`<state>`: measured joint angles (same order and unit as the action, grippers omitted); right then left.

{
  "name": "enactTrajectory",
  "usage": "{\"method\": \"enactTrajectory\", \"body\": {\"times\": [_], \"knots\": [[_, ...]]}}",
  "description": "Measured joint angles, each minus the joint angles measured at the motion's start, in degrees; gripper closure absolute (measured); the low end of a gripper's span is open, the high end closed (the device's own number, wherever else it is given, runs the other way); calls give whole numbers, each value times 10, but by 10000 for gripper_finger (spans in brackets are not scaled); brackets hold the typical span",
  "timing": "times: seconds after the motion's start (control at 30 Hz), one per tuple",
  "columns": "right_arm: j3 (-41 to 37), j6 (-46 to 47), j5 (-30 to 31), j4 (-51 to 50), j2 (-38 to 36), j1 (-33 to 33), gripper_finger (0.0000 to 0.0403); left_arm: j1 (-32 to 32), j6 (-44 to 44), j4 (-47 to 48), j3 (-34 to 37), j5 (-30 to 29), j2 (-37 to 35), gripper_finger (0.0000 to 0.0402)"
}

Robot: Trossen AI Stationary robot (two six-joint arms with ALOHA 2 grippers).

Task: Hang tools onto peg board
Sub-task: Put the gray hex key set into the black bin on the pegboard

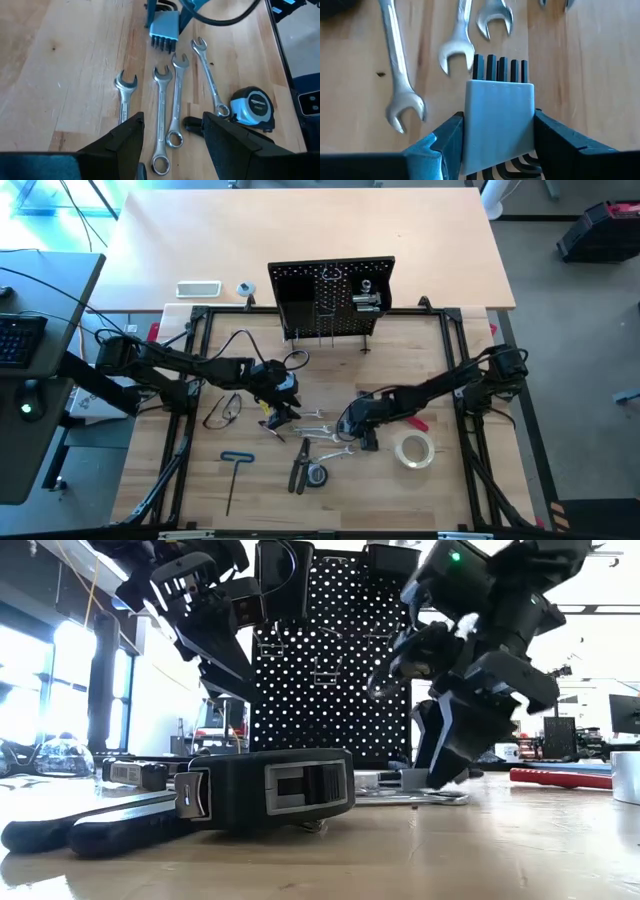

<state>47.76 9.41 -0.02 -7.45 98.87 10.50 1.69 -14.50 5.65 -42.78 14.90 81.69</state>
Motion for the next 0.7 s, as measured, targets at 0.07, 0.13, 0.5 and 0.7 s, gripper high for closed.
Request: {"method": "enactTrajectory", "body": {"times": [0.07,0.13,0.5,0.7], "knots": [[25,-5,1,-31,0,0,214,3,1,0,0,0,0,209],[50,-17,3,-70,0,0,214,6,1,0,0,0,0,209],[217,-119,43,-297,-2,-66,214,21,10,-10,0,8,0,209],[309,-154,43,-366,-2,-103,214,21,15,-25,0,10,0,209]]}}
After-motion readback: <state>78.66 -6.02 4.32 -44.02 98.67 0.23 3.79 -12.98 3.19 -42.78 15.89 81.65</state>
